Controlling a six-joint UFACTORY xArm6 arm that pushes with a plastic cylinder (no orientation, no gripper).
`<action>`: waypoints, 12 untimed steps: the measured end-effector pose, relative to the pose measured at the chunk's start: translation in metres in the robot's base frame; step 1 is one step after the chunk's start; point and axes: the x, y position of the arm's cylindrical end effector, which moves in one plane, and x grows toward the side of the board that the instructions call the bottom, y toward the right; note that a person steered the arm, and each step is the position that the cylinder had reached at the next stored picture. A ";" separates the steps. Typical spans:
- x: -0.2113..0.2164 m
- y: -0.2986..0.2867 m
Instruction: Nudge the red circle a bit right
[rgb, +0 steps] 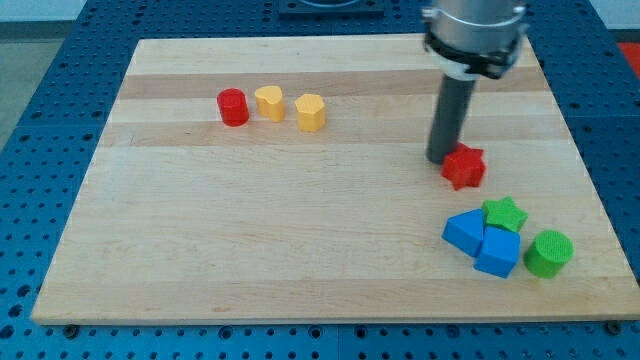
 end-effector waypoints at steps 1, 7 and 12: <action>0.009 0.018; 0.033 -0.103; -0.062 -0.349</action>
